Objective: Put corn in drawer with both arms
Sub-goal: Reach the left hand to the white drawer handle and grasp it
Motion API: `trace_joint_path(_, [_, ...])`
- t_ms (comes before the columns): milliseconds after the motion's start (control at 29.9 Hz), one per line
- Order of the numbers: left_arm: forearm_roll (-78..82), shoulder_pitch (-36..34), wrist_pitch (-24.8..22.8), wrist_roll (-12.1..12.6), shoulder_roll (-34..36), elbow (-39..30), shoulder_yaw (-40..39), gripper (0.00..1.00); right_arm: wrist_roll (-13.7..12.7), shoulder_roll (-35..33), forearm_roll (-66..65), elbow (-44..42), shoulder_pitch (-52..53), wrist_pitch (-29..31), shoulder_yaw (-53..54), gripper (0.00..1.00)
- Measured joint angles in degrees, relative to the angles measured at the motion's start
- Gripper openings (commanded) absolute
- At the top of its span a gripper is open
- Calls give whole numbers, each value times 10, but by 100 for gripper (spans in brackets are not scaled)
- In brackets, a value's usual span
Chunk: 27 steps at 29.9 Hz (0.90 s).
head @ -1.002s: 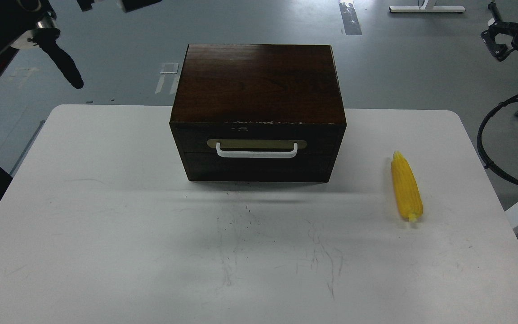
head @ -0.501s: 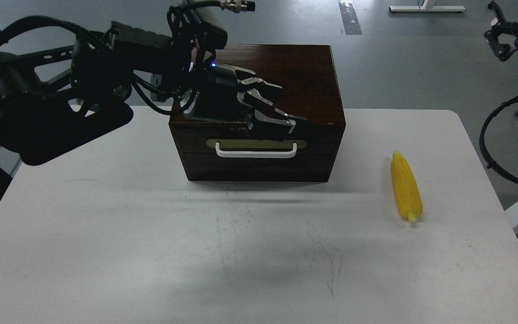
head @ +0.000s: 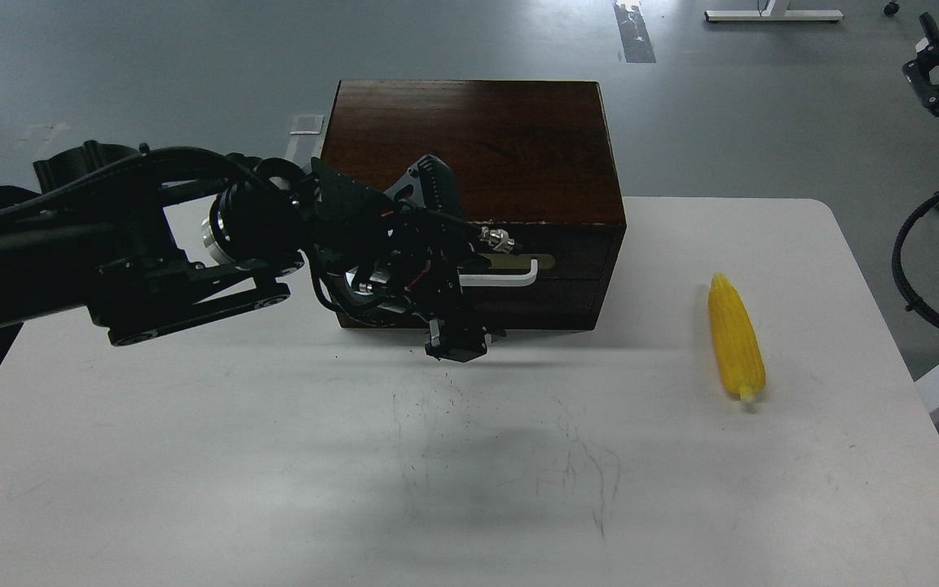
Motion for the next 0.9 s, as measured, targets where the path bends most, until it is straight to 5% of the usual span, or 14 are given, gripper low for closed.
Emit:
trace_joint_path(468, [9,-24,0,1,0,17,4,83,0,-1,0,-2,-1,0,-1,100])
trace_joint_path(902, [9,-5,0,-1,1,38,20,72,0,0,0,-3,-1,0,0,100])
